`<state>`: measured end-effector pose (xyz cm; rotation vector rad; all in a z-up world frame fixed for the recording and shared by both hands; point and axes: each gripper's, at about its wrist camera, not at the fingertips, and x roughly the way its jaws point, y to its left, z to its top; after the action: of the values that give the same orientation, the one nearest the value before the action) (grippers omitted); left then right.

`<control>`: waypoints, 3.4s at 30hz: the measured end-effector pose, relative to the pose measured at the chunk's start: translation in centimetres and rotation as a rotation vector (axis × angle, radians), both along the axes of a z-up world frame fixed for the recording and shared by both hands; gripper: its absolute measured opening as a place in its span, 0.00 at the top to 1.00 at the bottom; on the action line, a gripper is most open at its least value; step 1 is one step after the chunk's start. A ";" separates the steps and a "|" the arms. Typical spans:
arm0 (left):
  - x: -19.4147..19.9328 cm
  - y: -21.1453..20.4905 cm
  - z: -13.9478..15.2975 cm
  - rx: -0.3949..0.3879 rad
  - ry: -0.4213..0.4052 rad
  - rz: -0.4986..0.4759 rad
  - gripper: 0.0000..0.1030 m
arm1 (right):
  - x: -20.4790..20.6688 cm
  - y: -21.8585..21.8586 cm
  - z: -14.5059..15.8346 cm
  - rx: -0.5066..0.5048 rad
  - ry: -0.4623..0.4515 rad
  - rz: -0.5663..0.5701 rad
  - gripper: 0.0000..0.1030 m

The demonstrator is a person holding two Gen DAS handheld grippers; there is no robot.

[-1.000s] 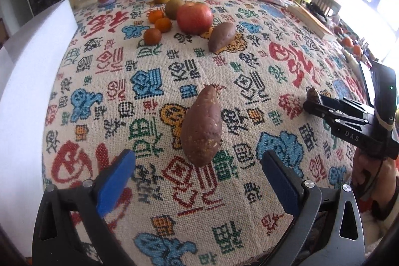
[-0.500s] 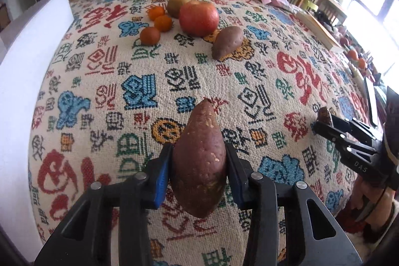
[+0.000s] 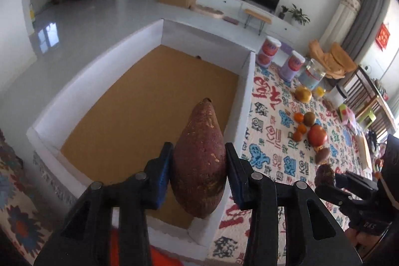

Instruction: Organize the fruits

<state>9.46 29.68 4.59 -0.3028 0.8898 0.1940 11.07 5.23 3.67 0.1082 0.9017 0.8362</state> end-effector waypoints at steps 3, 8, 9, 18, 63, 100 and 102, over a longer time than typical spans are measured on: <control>0.7 1.9 -3.3 0.019 0.085 0.041 0.59 | 2.4 7.6 1.8 0.030 0.012 0.100 0.61; 0.6 2.8 -5.9 0.013 0.133 0.066 0.43 | 5.8 16.3 -0.9 -0.035 0.116 0.144 0.60; 0.4 3.0 -5.8 0.019 0.125 0.080 0.25 | 6.2 17.2 -1.7 -0.061 0.134 0.135 0.60; -0.1 -1.5 -2.1 0.155 -0.147 0.019 0.16 | 4.3 9.8 -2.1 -0.041 0.039 0.011 0.21; 5.1 -29.9 -13.0 0.220 -0.042 -0.497 0.02 | -0.7 -33.0 -14.4 -0.472 0.044 -0.809 0.00; 6.8 -29.6 -14.9 0.185 0.026 -0.506 0.00 | -0.6 -33.1 -14.4 -0.470 0.045 -0.809 0.00; 6.8 -29.6 -14.9 0.185 0.026 -0.506 0.00 | -0.6 -33.0 -14.4 -0.469 0.046 -0.809 0.00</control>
<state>16.27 0.08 -10.32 0.1012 0.9393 -0.1892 10.42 -27.82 -10.72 0.0713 0.9663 -0.1347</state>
